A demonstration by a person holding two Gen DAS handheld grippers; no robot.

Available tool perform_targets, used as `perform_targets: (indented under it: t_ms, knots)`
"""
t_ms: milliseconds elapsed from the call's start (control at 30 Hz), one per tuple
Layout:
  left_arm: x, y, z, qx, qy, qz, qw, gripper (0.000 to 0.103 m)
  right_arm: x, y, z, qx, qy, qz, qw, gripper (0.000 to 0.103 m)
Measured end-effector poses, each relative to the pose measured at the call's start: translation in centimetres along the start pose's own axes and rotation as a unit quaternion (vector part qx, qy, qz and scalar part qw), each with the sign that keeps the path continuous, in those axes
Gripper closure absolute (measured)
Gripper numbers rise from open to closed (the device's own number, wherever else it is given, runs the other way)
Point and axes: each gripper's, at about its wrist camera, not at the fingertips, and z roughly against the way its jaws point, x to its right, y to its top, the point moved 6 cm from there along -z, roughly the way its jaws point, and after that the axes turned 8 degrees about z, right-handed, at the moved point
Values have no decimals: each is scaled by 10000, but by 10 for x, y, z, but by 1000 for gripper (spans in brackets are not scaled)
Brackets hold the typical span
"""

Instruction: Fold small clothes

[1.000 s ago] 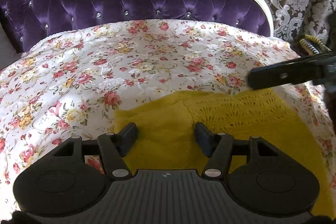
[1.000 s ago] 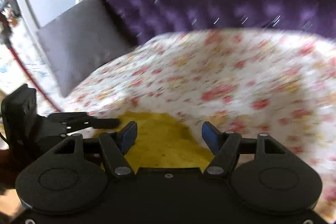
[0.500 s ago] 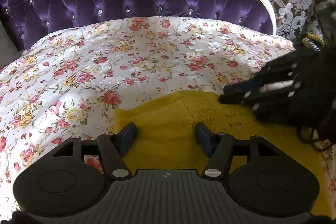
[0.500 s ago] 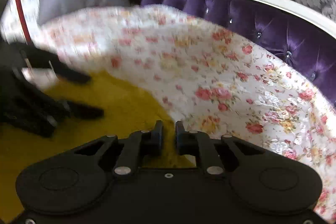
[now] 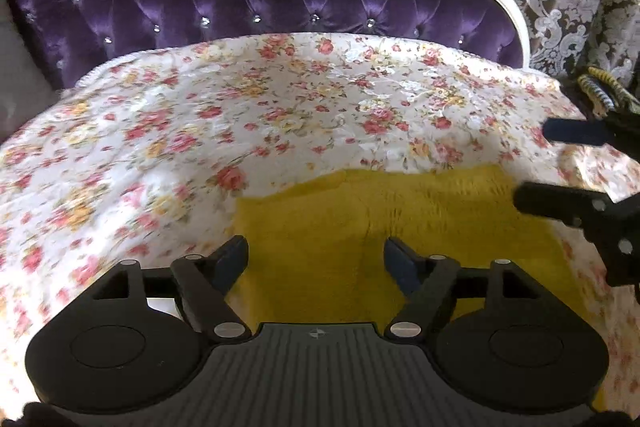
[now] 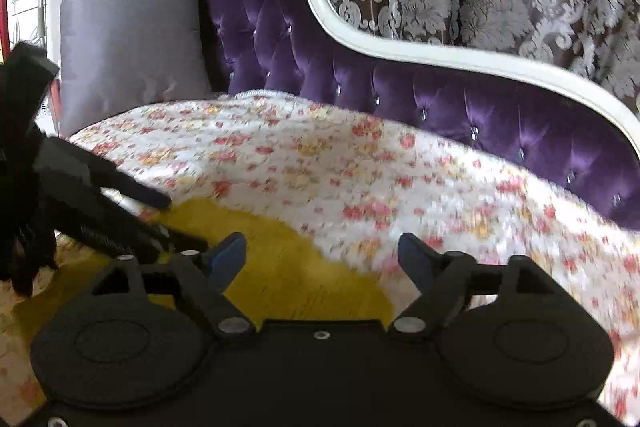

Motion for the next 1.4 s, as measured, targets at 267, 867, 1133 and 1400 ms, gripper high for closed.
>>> perform_targets:
  t_ms: [267,867,1133,1400]
  knots:
    - [-6,-59,32,-275,337,-247,9987,27,-35,-50,16,-740,-27,-30,9973,17]
    - [22,-17,149,722,1274,395,9884,17,-31,-5,123,319,-451,-1007,9934,1]
    - [44,-14,179,736,1209,433,9890,17,-39,6,149,225,-829,-1136,9898,1]
    - [52,-56,167,156,1326,611,9892,19,-49,-11,160,-202,-597,-1644,9844,1]
